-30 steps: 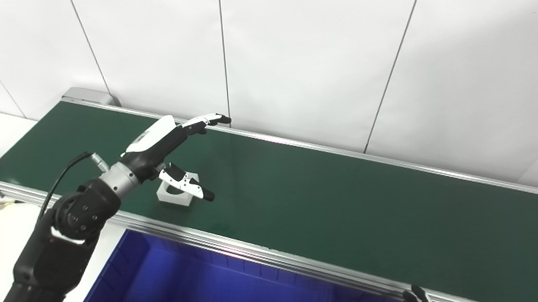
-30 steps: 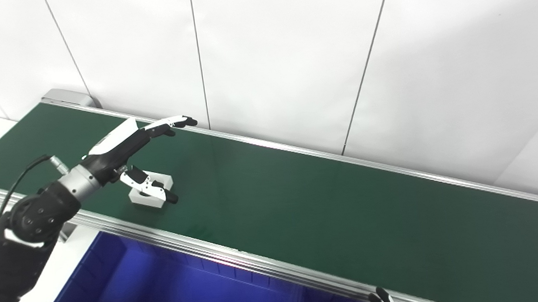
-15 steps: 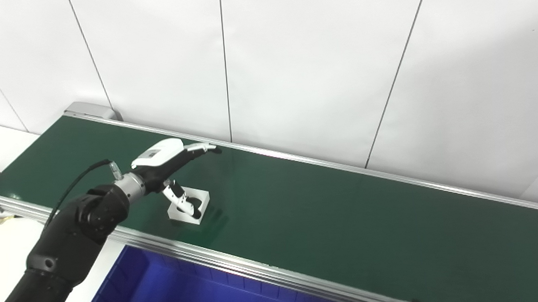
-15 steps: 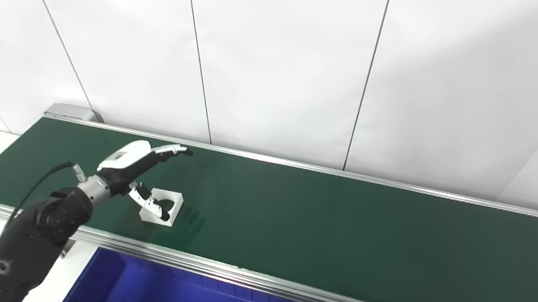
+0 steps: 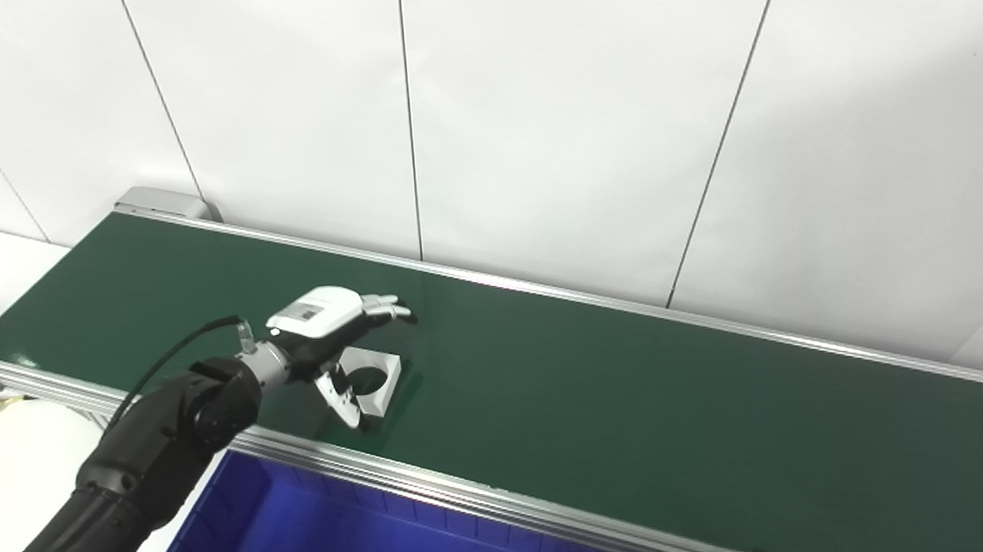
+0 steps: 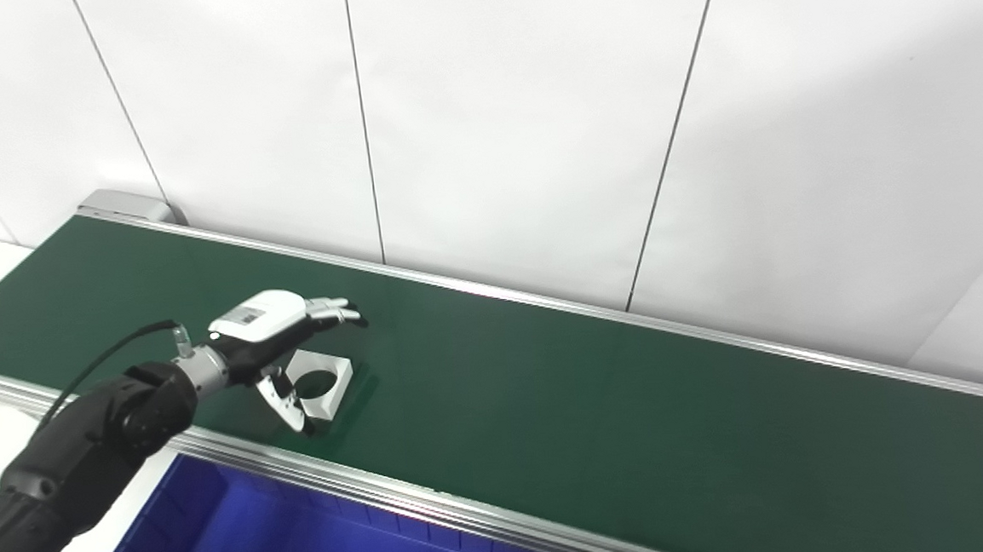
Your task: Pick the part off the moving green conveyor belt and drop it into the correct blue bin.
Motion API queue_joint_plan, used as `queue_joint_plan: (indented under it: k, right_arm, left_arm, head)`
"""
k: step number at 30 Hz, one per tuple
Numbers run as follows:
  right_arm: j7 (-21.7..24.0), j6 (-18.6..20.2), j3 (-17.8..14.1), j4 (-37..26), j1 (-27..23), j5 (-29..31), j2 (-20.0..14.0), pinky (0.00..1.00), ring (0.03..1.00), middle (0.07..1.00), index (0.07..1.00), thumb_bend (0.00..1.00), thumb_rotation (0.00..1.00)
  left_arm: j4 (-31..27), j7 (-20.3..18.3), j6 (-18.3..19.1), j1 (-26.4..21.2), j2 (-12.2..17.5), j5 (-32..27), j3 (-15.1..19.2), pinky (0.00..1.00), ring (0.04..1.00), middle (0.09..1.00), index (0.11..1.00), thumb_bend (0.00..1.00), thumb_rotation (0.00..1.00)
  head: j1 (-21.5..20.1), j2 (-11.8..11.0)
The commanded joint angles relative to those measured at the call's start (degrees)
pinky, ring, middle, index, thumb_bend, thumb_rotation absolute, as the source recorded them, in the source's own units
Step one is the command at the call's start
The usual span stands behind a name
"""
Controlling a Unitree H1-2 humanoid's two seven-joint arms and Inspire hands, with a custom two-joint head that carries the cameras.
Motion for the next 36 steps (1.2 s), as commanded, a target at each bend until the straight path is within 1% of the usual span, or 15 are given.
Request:
queue_joint_plan:
  k: [1, 5, 9, 11, 13, 14, 15, 17, 18, 19, 21, 22, 24, 31, 36]
  right_arm:
    - [-1.2, -3.4, 0.1, -1.8, 0.3, -0.5, 0.3, 0.83, 0.826, 0.828, 0.876, 0.72, 0.2]
    - [-2.2, -3.4, -0.1, -2.0, 0.6, -1.9, 0.5, 0.8, 0.819, 0.821, 0.868, 0.72, 0.21]
    - [-1.9, -3.4, 0.1, -2.3, 0.7, -1.0, 0.4, 0.81, 0.827, 0.832, 0.876, 0.71, 0.2]
    - [-1.7, -3.4, 0.2, -2.3, 0.7, -0.7, 0.3, 0.8, 0.829, 0.834, 0.878, 0.71, 0.2]
    - [-1.9, -3.5, 0.1, -2.3, 0.8, -1.0, 0.3, 0.77, 0.818, 0.831, 0.876, 0.7, 0.2]
    - [-1.9, -3.5, 0.1, -2.3, 0.8, -1.1, 0.3, 0.78, 0.817, 0.829, 0.877, 0.7, 0.21]
    - [-2.1, -3.5, 0.1, -2.3, 0.7, -1.2, 0.2, 0.78, 0.817, 0.828, 0.877, 0.7, 0.21]
    - [-2.3, -3.5, 0.2, -2.2, 0.6, -1.3, 0.2, 0.83, 0.817, 0.825, 0.874, 0.7, 0.2]
    - [-2.1, -3.5, 0.2, -2.3, 0.6, -1.0, 0.2, 0.83, 0.817, 0.825, 0.874, 0.7, 0.2]
    - [-1.9, -3.5, 0.2, -2.3, 0.7, -0.8, 0.2, 0.84, 0.82, 0.828, 0.875, 0.7, 0.18]
    - [-1.8, -3.5, 0.1, -2.4, 0.8, -0.6, 0.4, 0.84, 0.821, 0.829, 0.874, 0.7, 0.18]
    - [-2.1, -3.5, 0.1, -2.4, 0.7, -0.9, 0.4, 0.84, 0.821, 0.829, 0.874, 0.7, 0.18]
    - [-2.4, -3.5, 0.2, -2.2, 0.6, -1.3, 0.4, 0.84, 0.82, 0.828, 0.872, 0.7, 0.19]
    - [-2.9, -3.5, 0.3, -2.0, 0.4, -1.7, 0.4, 0.84, 0.822, 0.824, 0.87, 0.68, 0.18]
    - [-3.8, -3.4, 0.7, -2.4, 0.4, -2.8, 0.3, 0.82, 0.807, 0.81, 0.859, 0.69, 0.21]
  left_arm:
    - [-1.0, 1.9, 0.9, -2.1, 0.4, 0.5, 0.2, 0.94, 0.953, 0.96, 0.875, 0.92, 0.08]
    - [0.3, 4.4, 1.5, -1.9, -0.4, 2.6, -0.8, 0.91, 0.928, 0.941, 0.868, 0.86, 0.02]
    - [1.6, 6.6, 2.2, -1.9, -1.2, 3.8, -1.3, 0.77, 0.832, 0.876, 0.843, 0.76, 0.0]
    - [2.3, 7.2, 2.3, -1.9, -1.7, 3.4, -1.4, 0.75, 0.818, 0.866, 0.839, 0.75, 0.0]
    - [2.8, 7.5, 2.2, -1.8, -2.3, 2.3, -1.2, 0.67, 0.768, 0.827, 0.807, 0.73, 0.0]
    - [2.8, 7.5, 2.2, -1.7, -2.5, 1.7, -1.0, 0.59, 0.705, 0.775, 0.767, 0.69, 0.0]
    - [3.1, 7.7, 2.2, -1.7, -2.7, 1.4, -1.1, 0.56, 0.684, 0.758, 0.754, 0.67, 0.0]
    - [3.3, 7.7, 2.9, -1.8, -3.1, 1.3, -1.1, 0.46, 0.572, 0.659, 0.669, 0.6, 0.0]
    - [3.3, 7.7, 3.4, -1.8, -3.2, 1.4, -1.2, 0.46, 0.567, 0.655, 0.665, 0.6, 0.0]
    - [3.3, 7.6, 3.8, -1.8, -3.3, 1.6, -1.2, 0.4, 0.5, 0.548, 0.599, 0.56, 0.0]
    - [3.6, 7.8, 4.0, -1.8, -3.5, 1.6, -1.1, 0.34, 0.426, 0.449, 0.543, 0.52, 0.0]
    - [3.8, 7.8, 3.8, -1.8, -3.6, 1.3, -1.1, 0.33, 0.413, 0.434, 0.536, 0.52, 0.0]
    - [3.9, 7.8, 3.6, -1.8, -3.6, 0.7, -1.0, 0.35, 0.381, 0.463, 0.545, 0.5, 0.0]
    - [2.9, 8.5, 3.8, -1.2, -3.7, -0.4, -0.4, 0.37, 0.375, 0.476, 0.544, 0.49, 0.0]
    - [0.0, 10.4, 1.2, 0.6, -3.5, -3.8, 2.0, 0.4, 0.393, 0.489, 0.528, 0.5, 0.0]
  head:
    - [0.0, 0.1]
    - [0.0, 0.2]
    - [0.1, 0.3]
    - [0.1, 0.3]
    - [0.0, 0.5]
    - [0.0, 0.5]
    - [0.0, 0.5]
    - [0.0, 0.5]
    - [0.1, 0.4]
    - [0.1, 0.4]
    - [0.0, 0.5]
    - [-0.1, 0.5]
    - [-0.1, 0.5]
    - [-0.5, 0.7]
    - [-2.7, 2.2]
